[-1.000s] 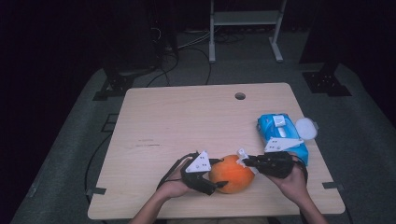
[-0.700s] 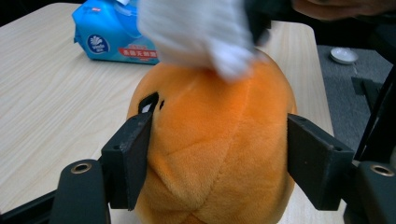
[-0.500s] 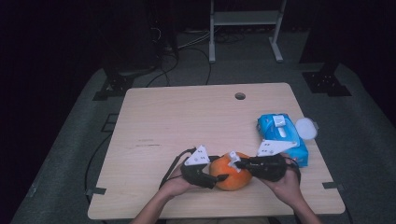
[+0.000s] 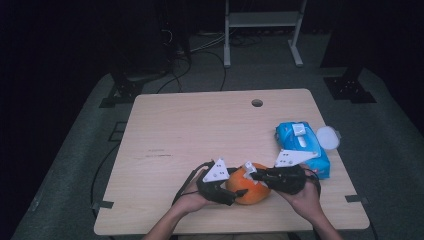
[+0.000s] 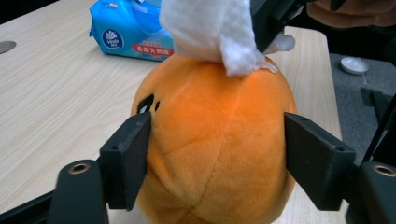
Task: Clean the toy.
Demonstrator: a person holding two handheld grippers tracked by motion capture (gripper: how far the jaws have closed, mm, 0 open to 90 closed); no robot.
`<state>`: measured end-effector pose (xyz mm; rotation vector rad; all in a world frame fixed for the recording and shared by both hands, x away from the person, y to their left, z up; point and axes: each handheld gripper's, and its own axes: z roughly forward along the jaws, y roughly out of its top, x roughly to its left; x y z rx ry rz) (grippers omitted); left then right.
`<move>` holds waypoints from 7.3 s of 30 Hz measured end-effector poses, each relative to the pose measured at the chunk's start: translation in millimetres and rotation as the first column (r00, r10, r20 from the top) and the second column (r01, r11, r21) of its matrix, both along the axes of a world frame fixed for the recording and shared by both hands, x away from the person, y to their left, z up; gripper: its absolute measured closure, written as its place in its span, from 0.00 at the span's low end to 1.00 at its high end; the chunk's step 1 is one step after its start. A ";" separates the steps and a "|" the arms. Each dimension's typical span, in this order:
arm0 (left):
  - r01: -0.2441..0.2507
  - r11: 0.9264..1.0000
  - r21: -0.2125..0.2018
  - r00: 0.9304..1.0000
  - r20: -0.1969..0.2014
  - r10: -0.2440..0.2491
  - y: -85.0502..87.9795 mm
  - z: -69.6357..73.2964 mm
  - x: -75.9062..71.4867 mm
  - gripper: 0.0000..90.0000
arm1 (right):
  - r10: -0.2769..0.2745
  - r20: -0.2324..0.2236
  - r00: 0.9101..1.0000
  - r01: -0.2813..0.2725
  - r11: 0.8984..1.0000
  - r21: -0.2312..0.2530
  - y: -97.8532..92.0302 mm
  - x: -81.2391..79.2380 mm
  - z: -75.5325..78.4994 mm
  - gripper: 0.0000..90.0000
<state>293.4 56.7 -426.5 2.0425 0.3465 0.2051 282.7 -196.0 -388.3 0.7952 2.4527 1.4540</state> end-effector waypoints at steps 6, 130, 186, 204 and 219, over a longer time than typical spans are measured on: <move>-0.018 0.999 -0.042 0.997 -0.079 0.015 22.8 -7.3 17.4 0.32 | -0.126 -0.073 0.989 0.126 0.992 0.002 -38.2 20.5 -17.3 0.92; 0.032 0.996 -0.080 0.999 -0.035 -0.035 3.3 -4.0 6.3 0.34 | 0.027 -0.023 0.999 -0.025 0.998 0.061 -3.2 3.6 6.7 0.92; -0.020 0.994 -0.106 0.997 -0.082 0.011 5.6 -4.0 11.9 0.28 | -0.044 0.062 0.997 0.044 0.999 0.002 -6.9 1.0 6.8 0.92; 0.020 0.997 -0.072 0.998 -0.057 -0.024 -0.3 -5.0 8.1 0.21 | -0.059 0.055 0.997 0.059 0.998 -0.004 -11.9 2.2 7.6 0.92; 0.063 0.997 -0.043 0.998 -0.016 -0.064 -8.3 -9.6 -0.9 0.33 | 0.009 0.067 0.998 -0.007 1.000 -0.028 7.9 -8.1 12.0 0.92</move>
